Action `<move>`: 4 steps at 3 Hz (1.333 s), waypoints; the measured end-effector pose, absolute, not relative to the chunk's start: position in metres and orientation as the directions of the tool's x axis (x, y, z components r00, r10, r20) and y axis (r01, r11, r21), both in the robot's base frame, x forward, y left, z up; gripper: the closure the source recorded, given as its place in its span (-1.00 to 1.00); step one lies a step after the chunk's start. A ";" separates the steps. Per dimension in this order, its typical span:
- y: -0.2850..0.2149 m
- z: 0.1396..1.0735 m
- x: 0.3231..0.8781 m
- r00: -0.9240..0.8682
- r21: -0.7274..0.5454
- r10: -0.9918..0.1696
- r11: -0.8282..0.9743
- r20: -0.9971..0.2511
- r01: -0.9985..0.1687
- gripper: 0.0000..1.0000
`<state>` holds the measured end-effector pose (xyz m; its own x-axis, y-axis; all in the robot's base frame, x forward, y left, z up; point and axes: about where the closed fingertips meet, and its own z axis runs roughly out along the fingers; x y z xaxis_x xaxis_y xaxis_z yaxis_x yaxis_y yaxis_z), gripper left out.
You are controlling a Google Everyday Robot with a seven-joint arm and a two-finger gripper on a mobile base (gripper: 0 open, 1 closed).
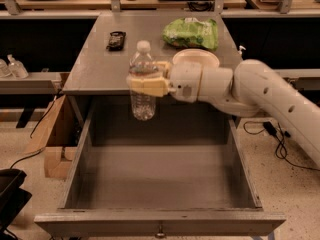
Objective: Place water bottle into top drawer
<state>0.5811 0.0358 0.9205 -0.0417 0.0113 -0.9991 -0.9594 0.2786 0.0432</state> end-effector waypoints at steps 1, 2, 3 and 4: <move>0.050 0.856 0.552 -0.058 0.042 -0.064 0.220 -0.996 -0.975 1.00; 0.063 0.788 0.534 -0.048 0.025 -0.136 0.169 -0.990 -0.985 1.00; 0.070 0.754 0.536 -0.055 0.031 -0.139 0.168 -0.989 -0.985 1.00; 0.068 0.723 0.541 -0.063 0.036 -0.126 0.205 -0.990 -0.978 1.00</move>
Offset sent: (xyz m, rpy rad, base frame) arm -0.0642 0.0280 -0.1843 -0.2111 0.0117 0.1557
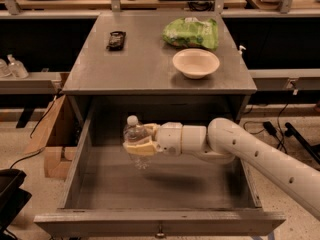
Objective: Place water bottle into top drawer
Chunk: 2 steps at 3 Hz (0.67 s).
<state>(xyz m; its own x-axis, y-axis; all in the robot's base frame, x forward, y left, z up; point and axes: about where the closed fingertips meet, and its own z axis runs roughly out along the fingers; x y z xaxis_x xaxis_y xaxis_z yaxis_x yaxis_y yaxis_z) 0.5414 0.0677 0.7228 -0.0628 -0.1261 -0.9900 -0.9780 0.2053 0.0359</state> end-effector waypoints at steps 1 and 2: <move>0.063 0.697 0.544 -0.078 0.046 -0.113 0.259 -0.991 -0.965 1.00; 0.064 0.693 0.545 -0.080 0.048 -0.111 0.267 -0.991 -0.962 0.74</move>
Offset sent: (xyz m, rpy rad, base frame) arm 0.0024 -0.0045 -0.0269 0.0099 0.0089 -0.0576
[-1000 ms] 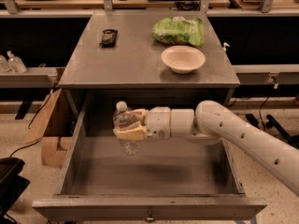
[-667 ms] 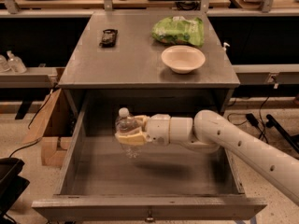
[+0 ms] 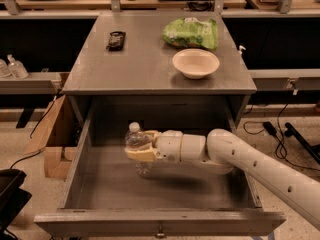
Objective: Place water bottle into top drawer
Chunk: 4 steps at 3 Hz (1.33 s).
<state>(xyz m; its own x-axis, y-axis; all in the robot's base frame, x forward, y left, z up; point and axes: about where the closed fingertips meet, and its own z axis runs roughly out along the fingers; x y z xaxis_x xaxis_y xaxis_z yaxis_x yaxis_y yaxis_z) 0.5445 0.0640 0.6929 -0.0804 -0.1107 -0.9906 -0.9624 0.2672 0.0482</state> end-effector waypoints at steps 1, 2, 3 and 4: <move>0.066 0.693 0.544 -0.080 0.048 -0.110 0.264 -0.991 -0.963 0.27; 0.068 0.694 0.543 -0.079 0.048 -0.110 0.260 -0.991 -0.964 -0.19; 0.070 0.694 0.543 -0.079 0.048 -0.110 0.257 -0.991 -0.965 -0.66; 0.072 0.694 0.542 -0.078 0.048 -0.109 0.253 -0.991 -0.966 -1.00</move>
Offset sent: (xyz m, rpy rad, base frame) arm -0.0006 0.0018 0.0002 0.0006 -0.0002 0.0031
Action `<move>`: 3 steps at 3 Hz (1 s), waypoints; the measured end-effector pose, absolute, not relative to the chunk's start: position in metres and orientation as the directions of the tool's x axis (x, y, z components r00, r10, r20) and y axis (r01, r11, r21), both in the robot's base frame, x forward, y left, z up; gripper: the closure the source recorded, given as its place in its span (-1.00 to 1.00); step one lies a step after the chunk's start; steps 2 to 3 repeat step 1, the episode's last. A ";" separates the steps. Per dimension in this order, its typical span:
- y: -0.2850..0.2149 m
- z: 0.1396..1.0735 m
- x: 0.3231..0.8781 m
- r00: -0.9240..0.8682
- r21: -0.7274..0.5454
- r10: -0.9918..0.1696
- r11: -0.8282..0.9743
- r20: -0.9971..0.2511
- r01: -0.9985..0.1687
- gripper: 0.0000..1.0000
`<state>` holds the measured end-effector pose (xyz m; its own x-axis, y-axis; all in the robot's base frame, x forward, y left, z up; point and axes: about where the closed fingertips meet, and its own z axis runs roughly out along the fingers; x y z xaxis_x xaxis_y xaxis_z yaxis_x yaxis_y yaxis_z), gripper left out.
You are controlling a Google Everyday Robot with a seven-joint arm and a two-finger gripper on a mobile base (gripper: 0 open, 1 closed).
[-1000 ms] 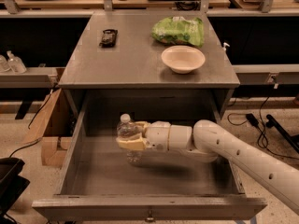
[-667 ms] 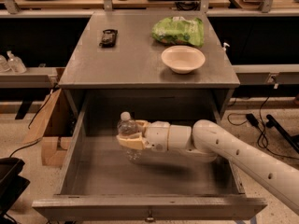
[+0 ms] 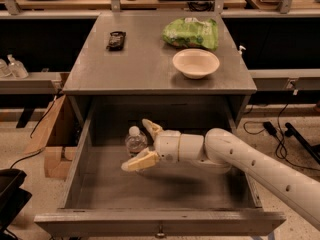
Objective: Place water bottle into top drawer
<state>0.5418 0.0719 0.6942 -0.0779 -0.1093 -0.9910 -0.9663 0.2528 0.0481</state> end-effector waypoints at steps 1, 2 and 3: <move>0.072 0.694 0.542 -0.078 0.048 -0.109 0.253 -0.991 -0.966 -1.00; 0.072 0.694 0.542 -0.078 0.048 -0.109 0.253 -0.991 -0.966 -1.00; 0.072 0.694 0.542 -0.078 0.048 -0.109 0.253 -0.991 -0.966 -1.00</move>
Offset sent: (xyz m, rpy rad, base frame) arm 0.0000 0.0000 0.0000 0.0000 0.0000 0.0000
